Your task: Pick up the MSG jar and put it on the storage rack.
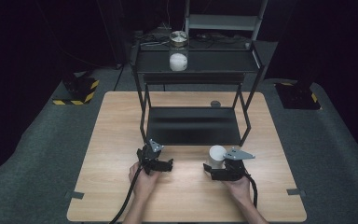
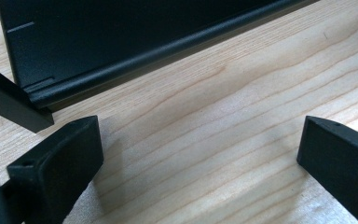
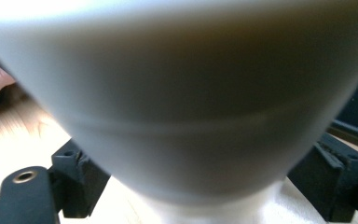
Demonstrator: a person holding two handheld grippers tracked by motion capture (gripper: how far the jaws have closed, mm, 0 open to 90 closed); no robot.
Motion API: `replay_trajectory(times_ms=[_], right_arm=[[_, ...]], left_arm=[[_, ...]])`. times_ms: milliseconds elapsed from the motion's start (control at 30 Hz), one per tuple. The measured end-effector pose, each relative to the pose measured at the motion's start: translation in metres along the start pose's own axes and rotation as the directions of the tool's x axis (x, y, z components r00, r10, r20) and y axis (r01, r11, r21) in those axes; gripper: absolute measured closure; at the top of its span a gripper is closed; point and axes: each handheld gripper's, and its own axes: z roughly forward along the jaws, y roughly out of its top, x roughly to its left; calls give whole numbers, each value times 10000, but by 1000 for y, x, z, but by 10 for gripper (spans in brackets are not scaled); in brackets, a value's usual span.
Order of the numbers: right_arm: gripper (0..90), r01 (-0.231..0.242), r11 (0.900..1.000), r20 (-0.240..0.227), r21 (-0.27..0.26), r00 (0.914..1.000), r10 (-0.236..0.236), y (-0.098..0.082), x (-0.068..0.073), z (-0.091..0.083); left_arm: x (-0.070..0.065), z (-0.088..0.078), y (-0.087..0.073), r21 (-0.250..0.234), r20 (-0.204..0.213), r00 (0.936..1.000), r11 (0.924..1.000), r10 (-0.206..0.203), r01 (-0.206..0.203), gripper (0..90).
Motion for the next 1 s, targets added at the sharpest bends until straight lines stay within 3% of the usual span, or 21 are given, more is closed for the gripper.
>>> replay_trajectory(times_ms=[767, 1000], right_arm=[[315, 276, 9991, 64, -336, 9996, -274, 5, 3, 5], [324, 402, 9988, 101, -273, 9992, -399, 6, 4, 6]], left_arm=[[0, 0, 0, -1, 0, 10000, 10000, 1, -1, 2], [0, 0, 0, 3, 2, 10000, 10000, 2, -2, 2]])
